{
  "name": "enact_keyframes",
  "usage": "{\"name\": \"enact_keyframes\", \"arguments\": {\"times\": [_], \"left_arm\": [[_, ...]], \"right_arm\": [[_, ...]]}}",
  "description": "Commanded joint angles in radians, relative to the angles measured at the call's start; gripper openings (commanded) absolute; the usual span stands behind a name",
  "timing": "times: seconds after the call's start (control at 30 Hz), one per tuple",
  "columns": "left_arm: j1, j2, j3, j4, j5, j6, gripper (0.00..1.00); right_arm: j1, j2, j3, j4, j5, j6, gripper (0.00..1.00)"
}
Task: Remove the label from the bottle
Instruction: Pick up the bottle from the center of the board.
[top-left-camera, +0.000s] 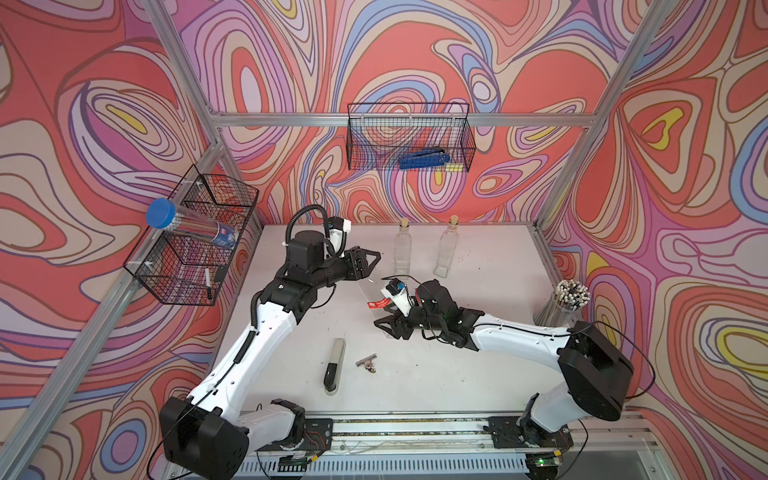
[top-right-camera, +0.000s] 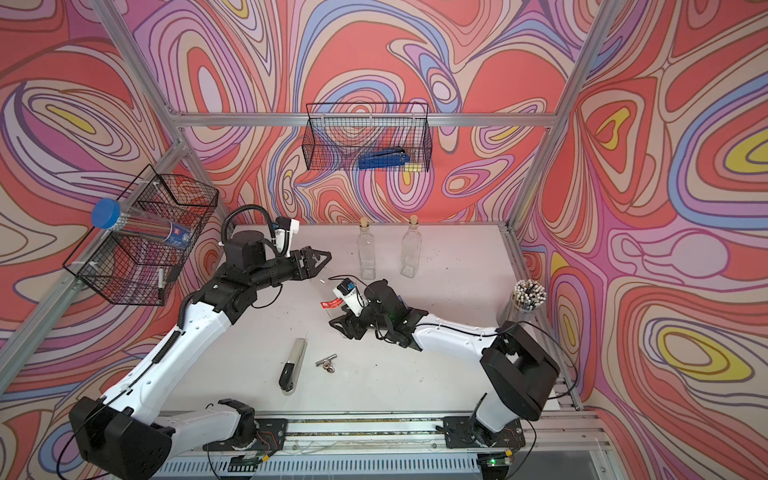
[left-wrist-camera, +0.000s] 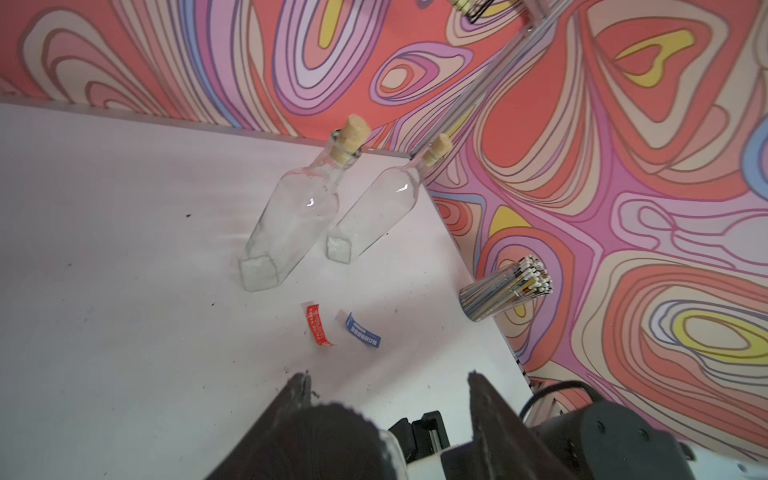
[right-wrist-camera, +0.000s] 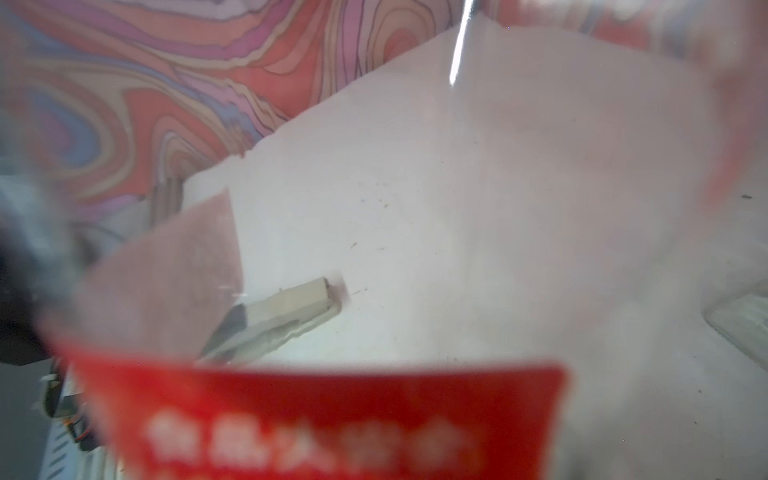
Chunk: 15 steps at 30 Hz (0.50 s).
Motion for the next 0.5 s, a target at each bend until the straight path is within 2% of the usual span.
{"name": "enact_keyframes", "arguments": {"times": [0.0, 0.27, 0.47], "left_arm": [[0.027, -0.026, -0.015, 0.158, 0.143, -0.04, 0.72], [0.066, -0.025, -0.065, 0.39, 0.314, -0.174, 0.75], [0.065, -0.02, -0.083, 0.537, 0.378, -0.247, 0.71]], "right_arm": [[-0.022, -0.068, 0.053, -0.014, -0.185, 0.026, 0.0], [-0.076, -0.13, 0.077, -0.014, -0.426, 0.095, 0.0], [-0.086, -0.129, 0.117, -0.027, -0.52, 0.124, 0.0]]}}
